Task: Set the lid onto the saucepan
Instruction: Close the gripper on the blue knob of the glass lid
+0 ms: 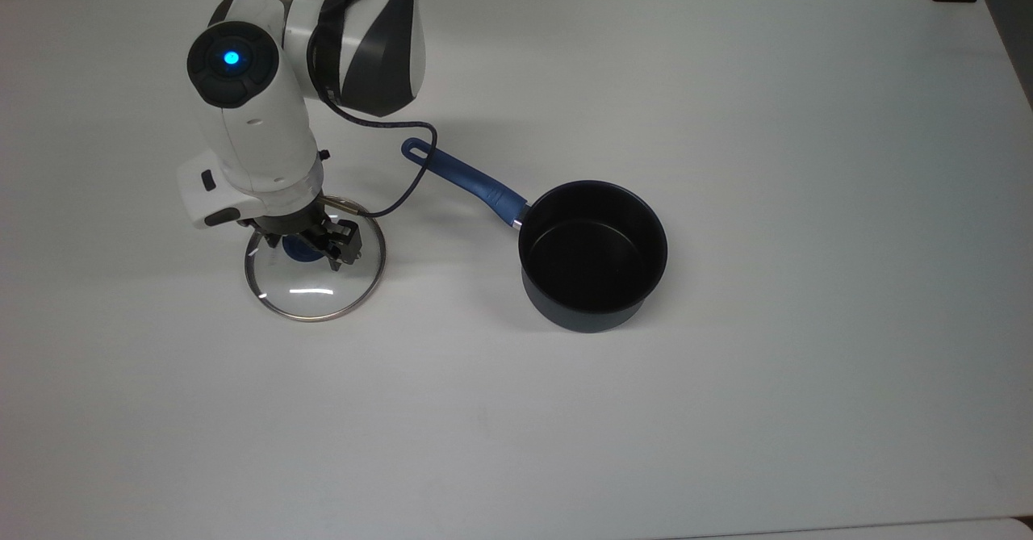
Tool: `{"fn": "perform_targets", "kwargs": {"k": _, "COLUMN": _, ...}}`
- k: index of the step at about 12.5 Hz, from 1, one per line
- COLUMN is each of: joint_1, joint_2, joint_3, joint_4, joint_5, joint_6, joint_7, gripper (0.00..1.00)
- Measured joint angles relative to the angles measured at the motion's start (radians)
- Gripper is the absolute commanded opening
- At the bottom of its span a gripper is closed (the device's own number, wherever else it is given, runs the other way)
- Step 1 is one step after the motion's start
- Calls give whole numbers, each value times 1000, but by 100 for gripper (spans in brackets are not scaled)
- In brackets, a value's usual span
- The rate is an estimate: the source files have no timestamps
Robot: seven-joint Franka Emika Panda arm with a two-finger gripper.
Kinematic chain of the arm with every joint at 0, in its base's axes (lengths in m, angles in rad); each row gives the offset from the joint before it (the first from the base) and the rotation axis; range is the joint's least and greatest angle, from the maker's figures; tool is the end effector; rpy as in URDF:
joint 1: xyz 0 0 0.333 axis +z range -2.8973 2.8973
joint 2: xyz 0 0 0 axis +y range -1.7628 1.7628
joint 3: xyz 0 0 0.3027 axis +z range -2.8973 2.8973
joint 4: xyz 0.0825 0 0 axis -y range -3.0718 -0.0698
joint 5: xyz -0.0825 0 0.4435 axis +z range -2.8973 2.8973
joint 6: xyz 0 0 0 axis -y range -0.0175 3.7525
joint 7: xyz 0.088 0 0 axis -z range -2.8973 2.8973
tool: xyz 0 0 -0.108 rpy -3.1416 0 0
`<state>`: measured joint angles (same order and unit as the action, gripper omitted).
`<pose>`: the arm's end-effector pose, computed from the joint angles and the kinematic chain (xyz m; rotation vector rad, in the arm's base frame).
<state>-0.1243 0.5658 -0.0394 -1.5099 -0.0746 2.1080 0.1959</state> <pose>0.7415 -0.1222 0.2973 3.0179 -0.4808 0.0518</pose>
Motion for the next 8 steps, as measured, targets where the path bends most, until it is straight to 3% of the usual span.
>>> {"fn": "perform_targets", "kwargs": {"k": 3, "joint_1": 1, "joint_2": 0, "joint_3": 0, "joint_4": -1, "joint_5": 0, "joint_6": 0, "joint_7": 0, "gripper": 56}}
{"fn": "perform_targets", "kwargs": {"k": 8, "joint_1": 0, "joint_2": -31, "joint_3": 0, "joint_4": 9, "joint_5": 5, "joint_6": -50, "joint_7": 6, "gripper": 54}}
